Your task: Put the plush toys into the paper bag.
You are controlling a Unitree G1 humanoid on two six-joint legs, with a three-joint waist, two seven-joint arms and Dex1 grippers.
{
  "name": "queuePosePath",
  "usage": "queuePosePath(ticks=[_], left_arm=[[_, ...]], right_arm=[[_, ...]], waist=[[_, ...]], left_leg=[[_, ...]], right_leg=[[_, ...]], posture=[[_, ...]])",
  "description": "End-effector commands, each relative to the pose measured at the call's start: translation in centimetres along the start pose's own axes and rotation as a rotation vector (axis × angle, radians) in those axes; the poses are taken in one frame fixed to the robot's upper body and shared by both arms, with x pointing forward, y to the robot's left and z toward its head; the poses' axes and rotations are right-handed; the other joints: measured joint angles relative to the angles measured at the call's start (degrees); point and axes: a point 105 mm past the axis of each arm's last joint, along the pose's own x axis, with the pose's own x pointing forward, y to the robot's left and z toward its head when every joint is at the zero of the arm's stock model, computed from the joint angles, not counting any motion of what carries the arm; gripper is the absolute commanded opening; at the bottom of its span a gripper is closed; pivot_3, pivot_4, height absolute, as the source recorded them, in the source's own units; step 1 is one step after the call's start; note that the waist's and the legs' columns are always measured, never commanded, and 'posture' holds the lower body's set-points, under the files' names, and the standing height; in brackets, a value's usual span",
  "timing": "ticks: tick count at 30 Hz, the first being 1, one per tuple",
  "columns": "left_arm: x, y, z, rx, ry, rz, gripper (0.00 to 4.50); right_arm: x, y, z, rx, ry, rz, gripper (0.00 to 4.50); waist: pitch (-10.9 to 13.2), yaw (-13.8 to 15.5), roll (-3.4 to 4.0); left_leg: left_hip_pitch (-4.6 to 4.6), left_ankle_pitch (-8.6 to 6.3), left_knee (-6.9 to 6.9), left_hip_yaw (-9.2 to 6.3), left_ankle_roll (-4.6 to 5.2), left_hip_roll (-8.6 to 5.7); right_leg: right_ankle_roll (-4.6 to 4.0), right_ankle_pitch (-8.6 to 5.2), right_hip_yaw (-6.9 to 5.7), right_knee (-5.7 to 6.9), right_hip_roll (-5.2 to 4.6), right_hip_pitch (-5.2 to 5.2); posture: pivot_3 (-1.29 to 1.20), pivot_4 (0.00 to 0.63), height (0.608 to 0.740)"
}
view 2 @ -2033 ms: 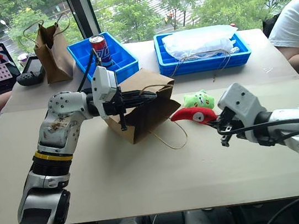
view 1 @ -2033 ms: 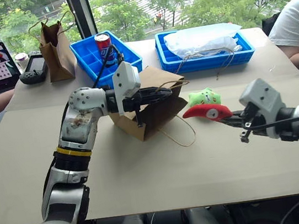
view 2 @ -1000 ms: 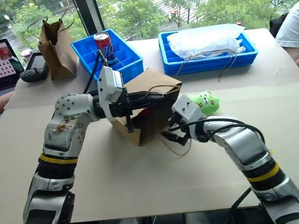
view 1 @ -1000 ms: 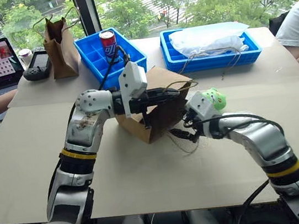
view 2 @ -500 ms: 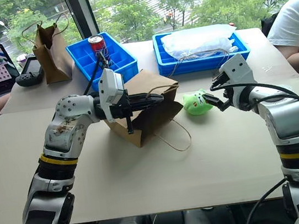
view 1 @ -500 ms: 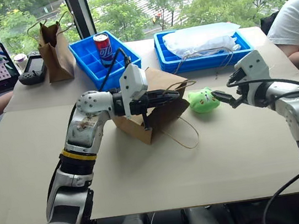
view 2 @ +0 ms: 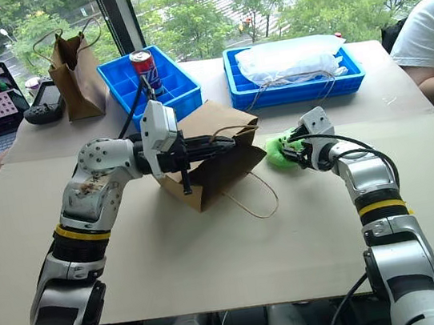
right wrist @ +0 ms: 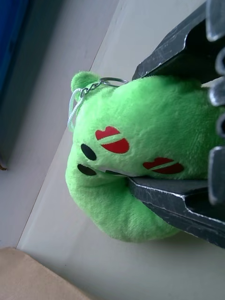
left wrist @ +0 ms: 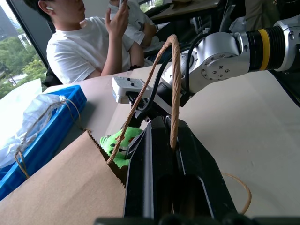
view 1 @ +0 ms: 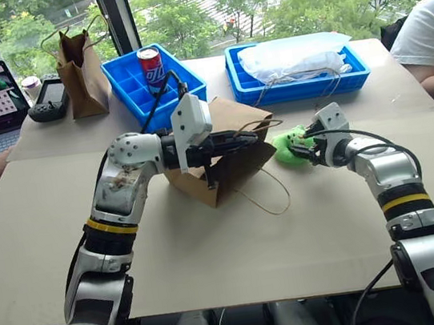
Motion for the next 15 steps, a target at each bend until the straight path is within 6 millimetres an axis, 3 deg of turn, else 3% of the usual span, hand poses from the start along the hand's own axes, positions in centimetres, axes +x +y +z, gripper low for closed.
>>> queuePosePath(ticks=[1,4,8,11,15], left_arm=[[0.1,0.1,1.0,0.045,-0.028,0.005,0.00],[0.6,-0.4,0.9,0.038,-0.040,-0.010,0.00],[1.1,-0.7,0.9,0.031,-0.051,-0.036,0.00],[1.5,-0.8,1.0,0.030,-0.057,-0.050,0.00],[1.8,-0.9,1.3,0.032,-0.070,-0.061,0.00]], right_arm=[[-3.9,-1.6,2.8,-0.076,-0.046,-0.070,1.08],[-7.0,-0.6,4.1,-0.105,-0.035,-0.038,0.14],[-10.4,4.1,4.0,-0.093,0.053,0.183,0.06],[-11.1,7.3,3.6,-0.084,0.085,0.308,0.06],[-8.9,10.6,4.7,0.007,-0.015,0.366,0.06]], waist=[[0.04,0.37,0.14],[0.07,0.67,0.20],[0.06,0.69,0.24],[0.07,0.27,0.22],[0.09,-0.17,0.18]], left_leg=[[-0.03,0.00,0.00,-0.01,0.00,-0.01],[-0.13,-0.01,-0.01,-0.02,0.02,0.01],[-0.15,-0.05,-0.02,-0.06,0.08,0.03],[-0.10,-0.08,-0.03,-0.11,0.13,0.04],[-0.05,-0.05,0.02,-0.19,0.15,-0.01]], right_leg=[[0.00,0.00,0.00,0.00,-0.02,-0.01],[0.01,0.00,0.01,-0.05,-0.05,-0.06],[0.01,-0.01,-0.02,-0.16,0.02,-0.05],[0.01,-0.01,0.01,-0.18,0.07,0.00],[0.00,-0.01,0.06,-0.14,0.07,0.06]], posture=[[0.00,0.150,0.736],[0.00,0.150,0.736],[0.00,0.150,0.736],[0.00,0.150,0.736],[0.00,0.150,0.736]])
